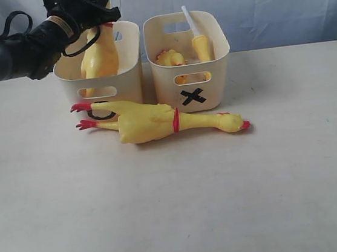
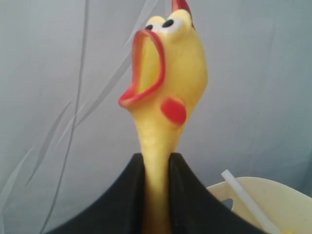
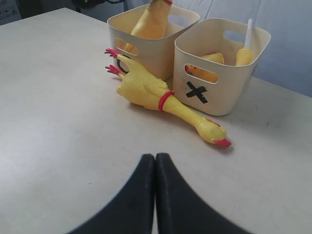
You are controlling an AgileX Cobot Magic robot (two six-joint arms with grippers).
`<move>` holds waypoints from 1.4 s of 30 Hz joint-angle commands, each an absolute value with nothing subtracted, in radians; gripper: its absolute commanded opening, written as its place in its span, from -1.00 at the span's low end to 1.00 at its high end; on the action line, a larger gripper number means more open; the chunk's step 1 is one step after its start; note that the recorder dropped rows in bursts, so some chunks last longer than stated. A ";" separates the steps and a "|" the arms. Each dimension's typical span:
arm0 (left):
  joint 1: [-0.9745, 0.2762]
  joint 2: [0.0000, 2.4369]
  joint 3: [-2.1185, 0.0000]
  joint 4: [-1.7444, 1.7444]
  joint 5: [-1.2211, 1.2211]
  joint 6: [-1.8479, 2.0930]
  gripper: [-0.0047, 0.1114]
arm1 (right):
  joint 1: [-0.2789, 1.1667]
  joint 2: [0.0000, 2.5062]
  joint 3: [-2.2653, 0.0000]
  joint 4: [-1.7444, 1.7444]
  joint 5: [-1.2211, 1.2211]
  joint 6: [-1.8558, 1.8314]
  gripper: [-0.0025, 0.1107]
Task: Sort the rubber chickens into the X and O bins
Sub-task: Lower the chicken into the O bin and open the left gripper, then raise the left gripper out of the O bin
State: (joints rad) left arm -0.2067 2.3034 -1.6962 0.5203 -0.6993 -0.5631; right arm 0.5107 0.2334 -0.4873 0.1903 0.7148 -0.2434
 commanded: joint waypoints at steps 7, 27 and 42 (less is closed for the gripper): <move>-0.221 2.332 -1.713 0.512 -0.682 -0.563 -0.73 | 0.508 0.227 -0.483 0.191 0.703 -0.242 -0.95; -0.221 2.334 -1.715 0.446 -0.681 -0.563 -0.12 | 0.508 0.227 -0.483 0.191 0.701 -0.242 -0.95; -0.221 2.325 -1.715 0.448 -0.681 -0.565 -0.12 | 0.508 0.227 -0.483 0.191 0.701 -0.242 -0.95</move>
State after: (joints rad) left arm -0.2198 2.3260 -1.7131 0.4591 -0.6831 -0.5631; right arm 0.5107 0.2334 -0.4873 0.1903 0.7148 -0.2434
